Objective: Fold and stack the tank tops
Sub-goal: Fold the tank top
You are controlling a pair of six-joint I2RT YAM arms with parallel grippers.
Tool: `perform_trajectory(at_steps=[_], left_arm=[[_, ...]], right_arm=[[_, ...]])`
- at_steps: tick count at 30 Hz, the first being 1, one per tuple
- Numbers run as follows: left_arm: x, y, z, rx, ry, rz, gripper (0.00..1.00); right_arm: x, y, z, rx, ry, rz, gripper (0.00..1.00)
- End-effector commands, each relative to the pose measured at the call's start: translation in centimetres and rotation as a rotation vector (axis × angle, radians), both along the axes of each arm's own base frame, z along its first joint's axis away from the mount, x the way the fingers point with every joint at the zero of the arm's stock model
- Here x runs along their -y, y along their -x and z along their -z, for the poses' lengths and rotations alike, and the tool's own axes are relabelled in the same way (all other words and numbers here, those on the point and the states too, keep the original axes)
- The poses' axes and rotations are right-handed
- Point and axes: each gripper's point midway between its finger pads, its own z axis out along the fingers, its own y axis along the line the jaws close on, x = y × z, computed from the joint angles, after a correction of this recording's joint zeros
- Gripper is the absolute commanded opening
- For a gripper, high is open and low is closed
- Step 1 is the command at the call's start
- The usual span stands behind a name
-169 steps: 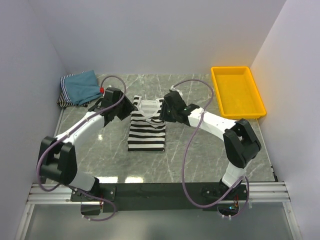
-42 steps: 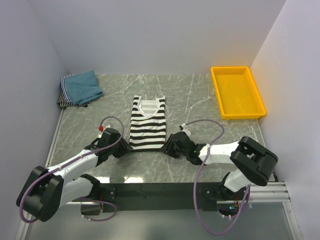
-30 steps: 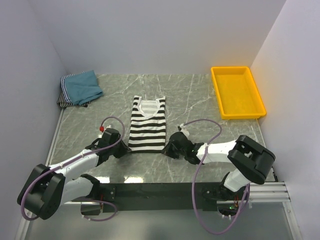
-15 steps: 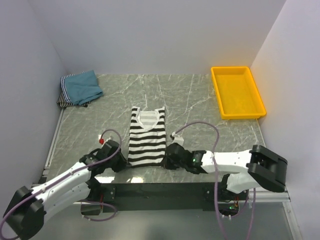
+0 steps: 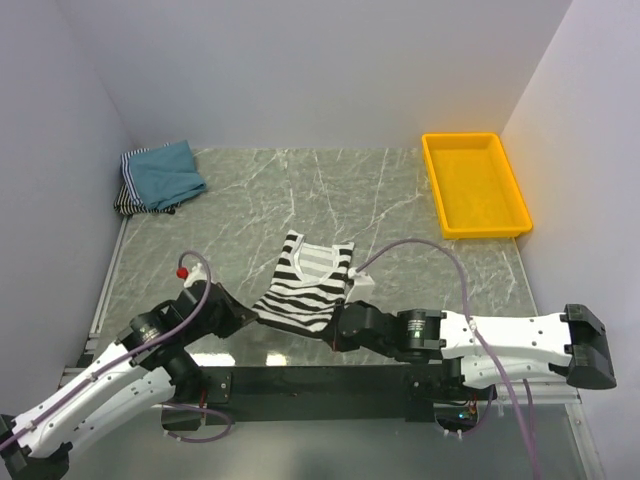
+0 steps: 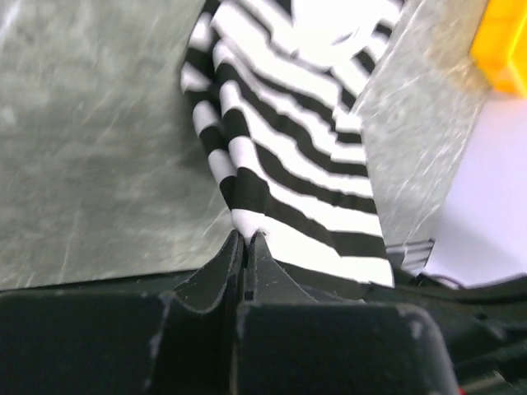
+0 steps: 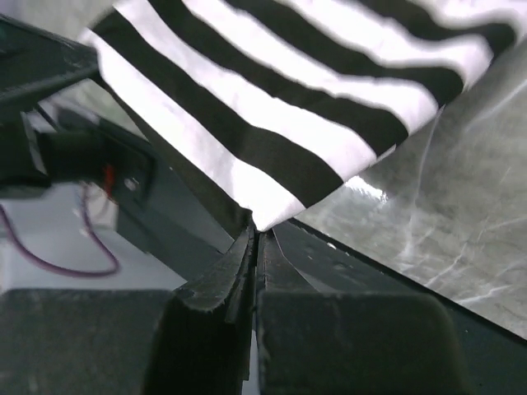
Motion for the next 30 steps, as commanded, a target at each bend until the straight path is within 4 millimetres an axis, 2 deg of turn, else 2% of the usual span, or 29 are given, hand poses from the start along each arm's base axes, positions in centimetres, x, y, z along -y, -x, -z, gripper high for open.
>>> perform_trajectory(at_steps=[1, 3, 4, 5, 7, 8, 10, 11, 12, 13, 14, 16, 17, 18, 19, 21, 22, 24, 25, 26, 28, 29, 30], left_arm=[[-0.2, -2.3, -2.4, 0.090, -0.055, -0.042, 0.01], [0.1, -4.4, -4.7, 0.171, -0.060, -0.078, 0.01], [0.5, -5.2, -5.0, 0.182, -0.074, -0.083, 0.01], [0.7, -6.2, -6.4, 0.227, -0.080, -0.091, 0.01], [1.8, -8.0, -7.4, 0.266, -0.077, -0.104, 0.01], [2.3, -8.7, -8.3, 0.294, -0.078, -0.099, 0.01], [3.4, -10.8, -8.7, 0.316, -0.075, -0.111, 0.01], [3.9, -11.7, -9.3, 0.331, -0.063, -0.115, 0.01], [4.4, -12.3, -9.3, 0.333, -0.057, -0.108, 0.01], [4.5, -13.5, -8.2, 0.312, -0.084, -0.122, 0.00], [4.9, -14.5, -8.9, 0.320, -0.064, -0.136, 0.01], [5.3, -16.3, -7.9, 0.297, -0.069, -0.147, 0.01], [5.8, -17.2, -8.8, 0.324, -0.051, -0.153, 0.01], [5.8, -18.0, -8.9, 0.330, -0.047, -0.160, 0.01], [6.1, -18.9, -8.1, 0.321, -0.065, -0.159, 0.01], [6.5, -20.4, -8.8, 0.335, -0.062, -0.168, 0.01], [6.5, -21.4, -7.6, 0.315, -0.083, -0.171, 0.01], [7.0, -22.8, -7.9, 0.323, -0.084, -0.166, 0.01], [7.0, -23.8, -6.6, 0.306, -0.105, -0.162, 0.01], [7.5, -24.4, -6.9, 0.309, -0.090, -0.147, 0.01], [7.9, -25.7, -5.4, 0.290, -0.105, -0.141, 0.01], [8.4, -26.3, -5.5, 0.295, -0.099, -0.121, 0.00], [8.5, -27.1, -4.0, 0.271, -0.114, -0.113, 0.01]], right_arm=[[0.9, -2.6, -3.8, 0.097, 0.005, 0.100, 0.00], [1.1, -3.9, -4.5, 0.119, 0.030, 0.121, 0.00], [1.7, -5.5, -4.6, 0.129, 0.043, 0.155, 0.00], [1.4, -5.9, -4.8, 0.119, 0.027, 0.148, 0.00], [2.0, -8.2, -5.2, 0.136, 0.010, 0.192, 0.00], [2.3, -8.9, -5.1, 0.136, 0.008, 0.204, 0.00], [2.6, -9.9, -5.2, 0.141, -0.001, 0.207, 0.00], [3.2, -11.1, -5.0, 0.143, 0.005, 0.238, 0.00], [3.5, -11.7, -5.0, 0.145, 0.007, 0.248, 0.00], [3.6, -12.1, -4.8, 0.141, 0.011, 0.239, 0.00], [4.2, -13.2, -4.4, 0.138, 0.025, 0.265, 0.00], [4.5, -14.2, -4.0, 0.130, 0.027, 0.261, 0.00], [4.4, -14.8, -3.7, 0.123, 0.022, 0.264, 0.00], [5.1, -16.0, -3.4, 0.121, 0.022, 0.293, 0.00], [4.8, -16.4, -3.4, 0.124, 0.009, 0.282, 0.00], [5.4, -18.0, -2.4, 0.107, 0.032, 0.308, 0.00], [5.7, -18.6, -2.0, 0.104, 0.045, 0.314, 0.00], [5.5, -19.6, -1.3, 0.089, 0.036, 0.308, 0.00], [6.0, -20.6, -1.2, 0.092, 0.032, 0.328, 0.00], [6.0, -21.1, -0.5, 0.080, 0.044, 0.329, 0.00], [6.7, -22.5, 0.1, 0.073, 0.050, 0.351, 0.00], [6.8, -23.0, 0.9, 0.056, 0.061, 0.352, 0.00], [6.9, -23.4, 1.2, 0.048, 0.061, 0.354, 0.00]])
